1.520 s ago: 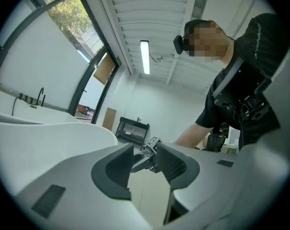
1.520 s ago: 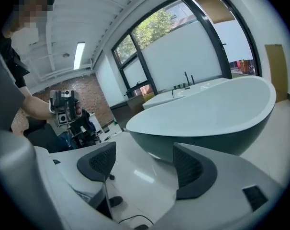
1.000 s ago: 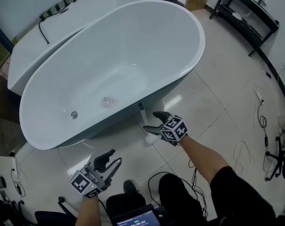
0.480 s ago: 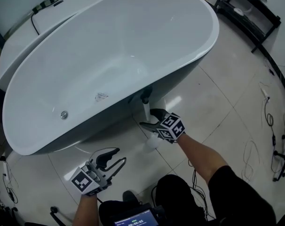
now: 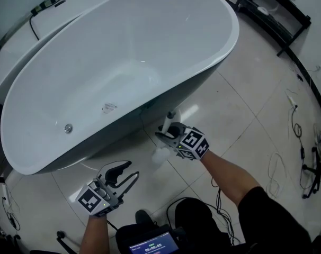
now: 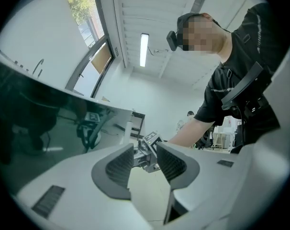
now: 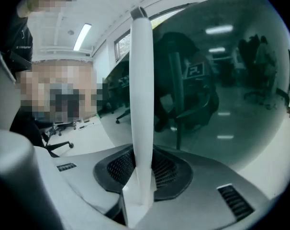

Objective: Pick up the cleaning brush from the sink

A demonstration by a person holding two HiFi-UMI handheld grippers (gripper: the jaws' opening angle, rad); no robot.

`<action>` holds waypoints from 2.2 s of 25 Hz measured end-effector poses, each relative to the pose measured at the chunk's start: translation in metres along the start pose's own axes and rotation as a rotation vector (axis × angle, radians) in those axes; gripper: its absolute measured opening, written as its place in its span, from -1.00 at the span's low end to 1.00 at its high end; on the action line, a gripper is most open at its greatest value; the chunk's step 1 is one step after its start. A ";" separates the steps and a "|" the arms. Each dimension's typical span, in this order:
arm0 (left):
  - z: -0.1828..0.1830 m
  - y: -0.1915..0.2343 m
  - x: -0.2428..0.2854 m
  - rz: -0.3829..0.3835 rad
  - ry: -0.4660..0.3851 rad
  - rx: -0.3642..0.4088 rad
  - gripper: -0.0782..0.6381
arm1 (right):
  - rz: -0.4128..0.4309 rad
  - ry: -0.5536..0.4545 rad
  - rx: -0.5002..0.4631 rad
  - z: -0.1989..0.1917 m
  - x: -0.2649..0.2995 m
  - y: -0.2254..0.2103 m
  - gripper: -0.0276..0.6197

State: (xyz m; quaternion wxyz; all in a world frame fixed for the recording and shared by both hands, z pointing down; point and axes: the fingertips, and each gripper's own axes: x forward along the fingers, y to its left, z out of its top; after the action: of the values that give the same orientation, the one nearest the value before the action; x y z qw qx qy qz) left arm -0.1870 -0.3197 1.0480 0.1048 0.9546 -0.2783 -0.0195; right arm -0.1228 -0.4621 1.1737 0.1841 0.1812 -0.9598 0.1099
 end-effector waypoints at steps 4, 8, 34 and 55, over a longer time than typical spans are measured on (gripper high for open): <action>0.142 -0.041 -0.016 0.014 -0.011 -0.031 -0.34 | 0.021 -0.005 0.027 0.136 -0.080 0.052 -0.73; 0.336 -0.115 -0.042 0.025 -0.026 -0.059 -0.34 | 0.036 -0.013 0.052 0.320 -0.196 0.121 -0.73; 0.879 -0.426 -0.094 0.019 -0.056 0.172 -0.41 | 0.002 -0.208 -0.083 0.842 -0.611 0.349 -0.72; 0.891 -0.435 -0.113 0.030 -0.071 0.181 -0.41 | 0.009 -0.217 -0.128 0.864 -0.621 0.372 -0.72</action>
State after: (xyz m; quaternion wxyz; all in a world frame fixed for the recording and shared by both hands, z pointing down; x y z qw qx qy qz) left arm -0.1379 -0.0698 0.0827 0.0085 0.9546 -0.2966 -0.0263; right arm 0.0004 -0.1728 0.0908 0.0897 0.1754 -0.9800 0.0290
